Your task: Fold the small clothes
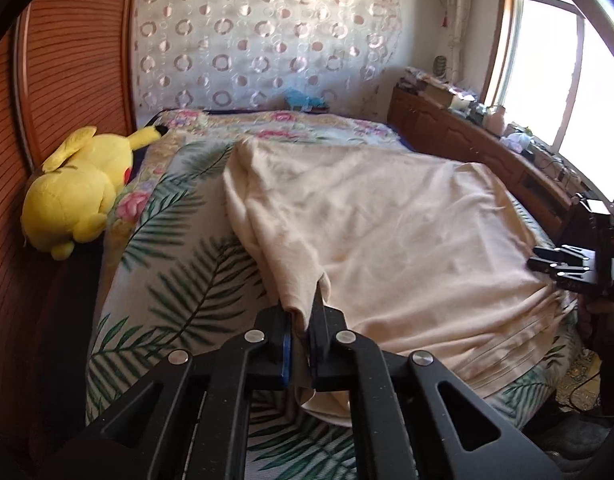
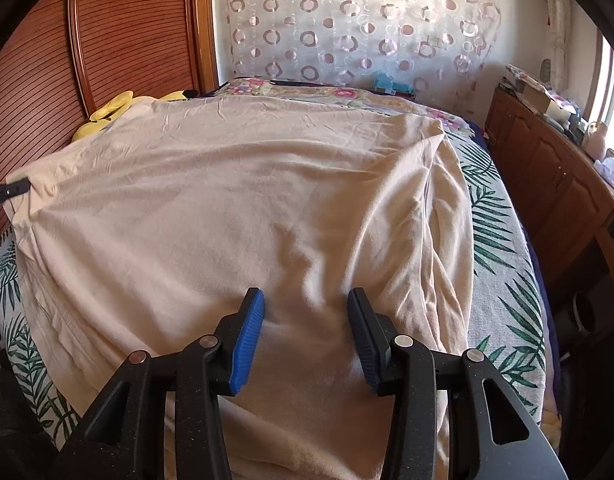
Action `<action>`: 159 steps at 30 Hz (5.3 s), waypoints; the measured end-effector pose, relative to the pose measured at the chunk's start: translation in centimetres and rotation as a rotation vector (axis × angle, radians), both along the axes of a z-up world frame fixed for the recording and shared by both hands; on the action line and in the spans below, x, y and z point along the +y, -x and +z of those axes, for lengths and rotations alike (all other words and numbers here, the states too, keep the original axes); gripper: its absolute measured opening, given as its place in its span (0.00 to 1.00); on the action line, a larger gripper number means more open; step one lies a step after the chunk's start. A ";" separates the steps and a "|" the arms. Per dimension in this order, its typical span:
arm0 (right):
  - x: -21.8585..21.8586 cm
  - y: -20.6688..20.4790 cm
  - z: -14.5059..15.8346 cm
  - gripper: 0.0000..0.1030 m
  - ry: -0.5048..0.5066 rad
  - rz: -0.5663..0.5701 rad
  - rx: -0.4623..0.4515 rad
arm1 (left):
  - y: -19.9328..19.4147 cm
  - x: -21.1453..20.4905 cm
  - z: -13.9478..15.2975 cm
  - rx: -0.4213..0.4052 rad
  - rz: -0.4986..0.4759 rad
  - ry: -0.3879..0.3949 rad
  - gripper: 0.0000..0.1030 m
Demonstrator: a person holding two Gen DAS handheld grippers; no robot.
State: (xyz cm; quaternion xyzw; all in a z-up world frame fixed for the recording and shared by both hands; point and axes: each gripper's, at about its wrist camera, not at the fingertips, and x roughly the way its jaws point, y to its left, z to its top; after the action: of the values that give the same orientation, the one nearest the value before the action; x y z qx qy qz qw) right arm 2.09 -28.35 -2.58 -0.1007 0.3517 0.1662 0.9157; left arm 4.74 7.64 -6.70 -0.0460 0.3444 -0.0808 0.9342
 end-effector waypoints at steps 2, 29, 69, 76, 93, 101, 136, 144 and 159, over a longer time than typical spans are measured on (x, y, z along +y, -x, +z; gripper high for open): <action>0.0 0.0 0.0 0.44 -0.003 0.000 0.001 | -0.2 -1.0 1.1 -0.027 -0.029 -0.002 0.06; -2.5 1.5 1.9 0.44 -0.098 -0.026 -0.039 | -4.2 -14.7 6.9 -0.170 -0.402 0.021 0.06; -4.3 3.0 4.3 0.44 -0.102 -0.029 -0.121 | -5.2 -12.0 5.3 -0.122 -0.296 -0.034 0.80; -2.0 1.5 4.5 0.44 -0.088 0.035 -0.107 | -5.3 -8.7 4.1 -0.111 -0.220 -0.035 0.80; 4.9 -2.3 5.6 0.54 -0.035 0.240 -0.040 | -4.3 -3.8 3.4 -0.114 -0.134 -0.010 0.80; 10.4 -5.5 3.6 0.54 0.038 0.358 0.059 | -3.9 -1.6 3.2 -0.111 -0.101 -0.005 0.80; 0.8 -15.4 12.3 0.04 0.114 -0.016 -0.093 | -3.7 -2.9 1.7 -0.073 -0.157 0.016 0.80; -1.2 -18.3 8.2 0.34 0.180 -0.258 -0.050 | -3.8 -4.0 1.2 -0.051 -0.178 0.013 0.80; -2.4 -4.1 5.4 0.40 0.041 -0.072 -0.035 | -4.1 -9.3 0.7 -0.028 -0.287 0.006 0.80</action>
State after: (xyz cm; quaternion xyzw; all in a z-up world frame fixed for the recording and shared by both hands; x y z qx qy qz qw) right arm 6.21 -30.72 2.81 -0.1094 0.3424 0.1242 0.9249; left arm 8.85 -1.65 -6.00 0.0020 0.3341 -0.2149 0.9177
